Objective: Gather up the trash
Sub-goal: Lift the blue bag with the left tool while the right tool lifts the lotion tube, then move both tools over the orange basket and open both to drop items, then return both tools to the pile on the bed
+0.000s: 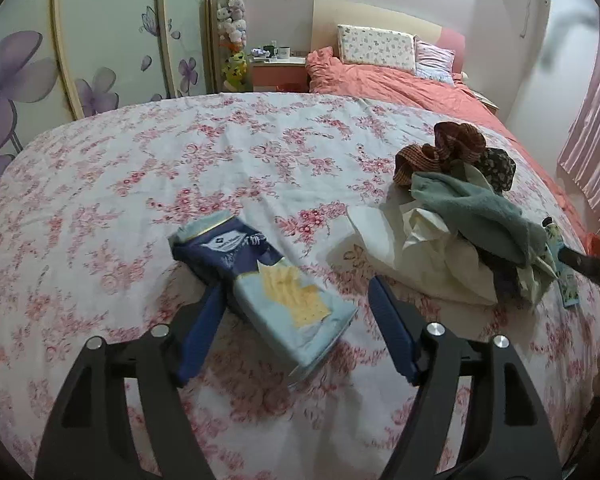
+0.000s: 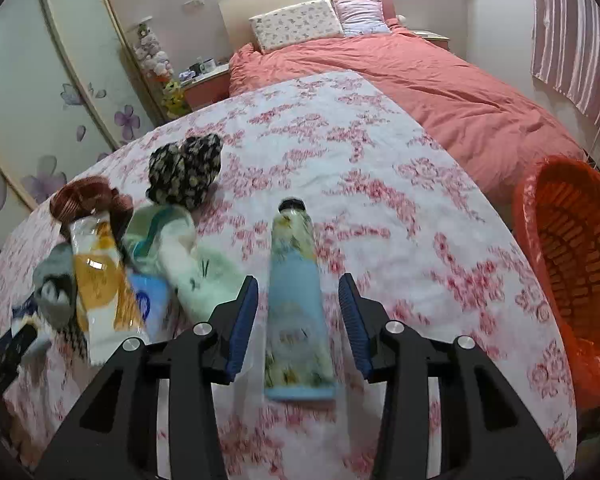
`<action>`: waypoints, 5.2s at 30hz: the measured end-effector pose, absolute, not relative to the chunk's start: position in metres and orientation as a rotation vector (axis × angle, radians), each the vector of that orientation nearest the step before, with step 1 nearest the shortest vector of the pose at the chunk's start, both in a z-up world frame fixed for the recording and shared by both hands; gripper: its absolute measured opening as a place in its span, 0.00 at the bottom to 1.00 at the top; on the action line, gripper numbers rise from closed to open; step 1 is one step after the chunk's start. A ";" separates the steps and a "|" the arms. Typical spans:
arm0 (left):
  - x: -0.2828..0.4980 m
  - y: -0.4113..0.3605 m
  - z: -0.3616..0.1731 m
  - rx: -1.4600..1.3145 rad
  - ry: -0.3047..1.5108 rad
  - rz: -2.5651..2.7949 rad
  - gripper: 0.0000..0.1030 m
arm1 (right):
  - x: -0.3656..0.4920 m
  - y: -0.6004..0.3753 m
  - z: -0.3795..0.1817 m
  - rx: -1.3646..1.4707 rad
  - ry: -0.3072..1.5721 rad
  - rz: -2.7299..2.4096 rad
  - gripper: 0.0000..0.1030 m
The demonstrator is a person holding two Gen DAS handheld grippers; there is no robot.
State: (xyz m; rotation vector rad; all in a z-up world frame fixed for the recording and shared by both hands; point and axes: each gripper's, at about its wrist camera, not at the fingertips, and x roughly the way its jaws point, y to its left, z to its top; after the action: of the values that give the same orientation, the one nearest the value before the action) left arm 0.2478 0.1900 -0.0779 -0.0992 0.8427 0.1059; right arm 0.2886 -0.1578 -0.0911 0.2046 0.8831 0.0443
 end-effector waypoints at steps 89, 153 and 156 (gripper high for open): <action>0.222 -0.042 0.026 -0.063 0.629 -0.400 0.33 | 0.180 -0.302 -0.007 0.320 0.551 -0.117 0.27; 0.243 0.011 -0.045 0.002 0.755 -0.091 0.70 | 0.215 -0.271 -0.034 0.225 0.672 -0.044 0.55; 0.239 0.045 -0.045 -0.048 0.744 -0.035 0.71 | 0.224 -0.245 -0.039 0.205 0.708 0.009 0.55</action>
State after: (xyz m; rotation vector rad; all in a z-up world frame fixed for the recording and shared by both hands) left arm 0.2386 0.0451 -0.0449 -0.0477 0.7438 -0.0351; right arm 0.2236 -0.2453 -0.0386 0.2049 0.7082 0.0092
